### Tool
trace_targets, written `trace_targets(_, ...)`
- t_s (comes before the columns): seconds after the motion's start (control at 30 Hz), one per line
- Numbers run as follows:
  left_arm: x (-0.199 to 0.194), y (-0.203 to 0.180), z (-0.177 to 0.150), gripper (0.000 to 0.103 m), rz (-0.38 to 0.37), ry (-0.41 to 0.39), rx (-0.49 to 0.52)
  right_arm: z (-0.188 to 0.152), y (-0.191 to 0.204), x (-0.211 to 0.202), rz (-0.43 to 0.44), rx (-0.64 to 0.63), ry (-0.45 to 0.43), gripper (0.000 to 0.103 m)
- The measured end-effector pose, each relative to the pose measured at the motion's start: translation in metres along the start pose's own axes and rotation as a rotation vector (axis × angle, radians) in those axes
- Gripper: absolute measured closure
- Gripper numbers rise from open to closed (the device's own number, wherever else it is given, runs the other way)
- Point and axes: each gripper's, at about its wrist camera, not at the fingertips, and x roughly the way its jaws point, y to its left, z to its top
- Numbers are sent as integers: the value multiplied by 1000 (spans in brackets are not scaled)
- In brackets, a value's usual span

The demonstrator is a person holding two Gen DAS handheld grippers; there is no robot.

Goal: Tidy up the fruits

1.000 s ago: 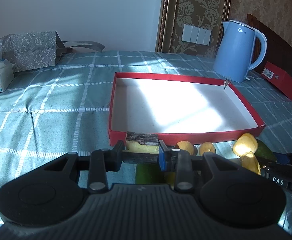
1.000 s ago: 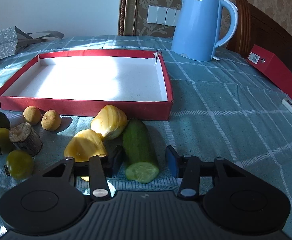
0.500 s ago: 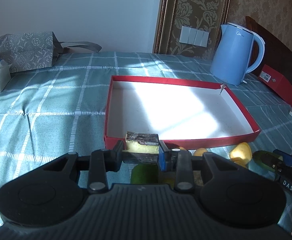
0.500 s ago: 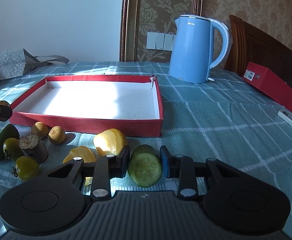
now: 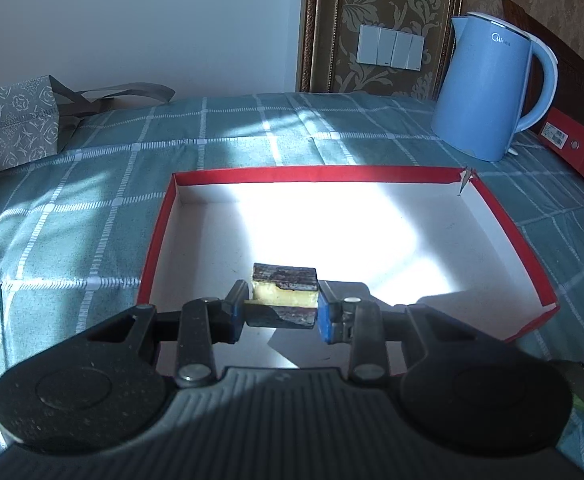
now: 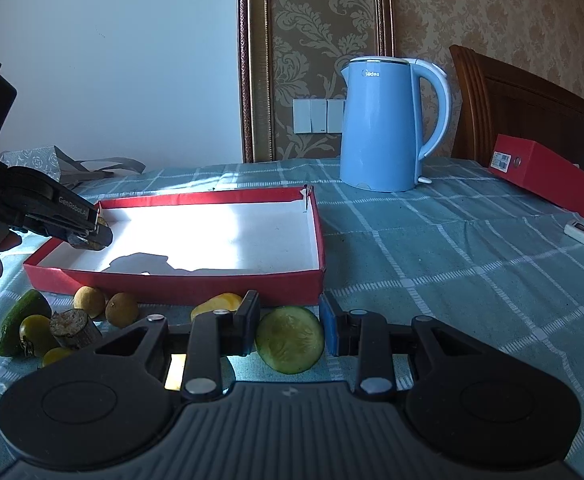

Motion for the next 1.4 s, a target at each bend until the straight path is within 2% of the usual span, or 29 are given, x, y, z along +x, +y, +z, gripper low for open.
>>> trace_targets(0.23, 27, -4, -1, 71, 19, 59, -6, -4, 4, 1, 3, -28, -46, 71)
trace_targets(0.3, 24, -4, -2, 64, 26, 47, -5, -4, 4, 0, 7, -27, -53, 71)
trace_targets(0.33, 22, -4, -3, 48, 36, 33, -2, -4, 4, 0, 8, -26, -54, 71)
trace_targets(0.37, 18, -4, -4, 25, 46, 11, 0, -4, 3, 0, 11, -26, -56, 71)
trace_targets(0.43, 6, -5, -6, 12, 73, -48, 1, -5, 4, -1, 16, -26, -63, 71)
trace_targets(0.53, -10, -6, -7, 9, 103, -92, 32, -7, 6, -2, 16, -37, -73, 71)
trace_targets(0.63, -30, 1, -14, 8, 102, -129, 19, -7, 8, -2, 24, -46, -81, 71)
trace_targets(0.8, -73, 30, -40, 4, 67, -224, -97, -6, 9, -1, 35, -46, -86, 72)
trace_targets(0.87, -87, 44, -51, 0, 73, -256, -134, -7, 10, -1, 29, -58, -89, 72)
trace_targets(0.97, -100, 65, -66, 0, 93, -294, -180, -7, 12, -1, 29, -64, -96, 73)
trace_targets(1.2, -94, 105, -87, 0, 127, -247, -267, -8, 5, -8, 37, -46, -59, 73)
trace_targets(1.4, -95, 121, -97, 0, 121, -246, -315, -10, -7, -9, 79, -23, 68, 73)
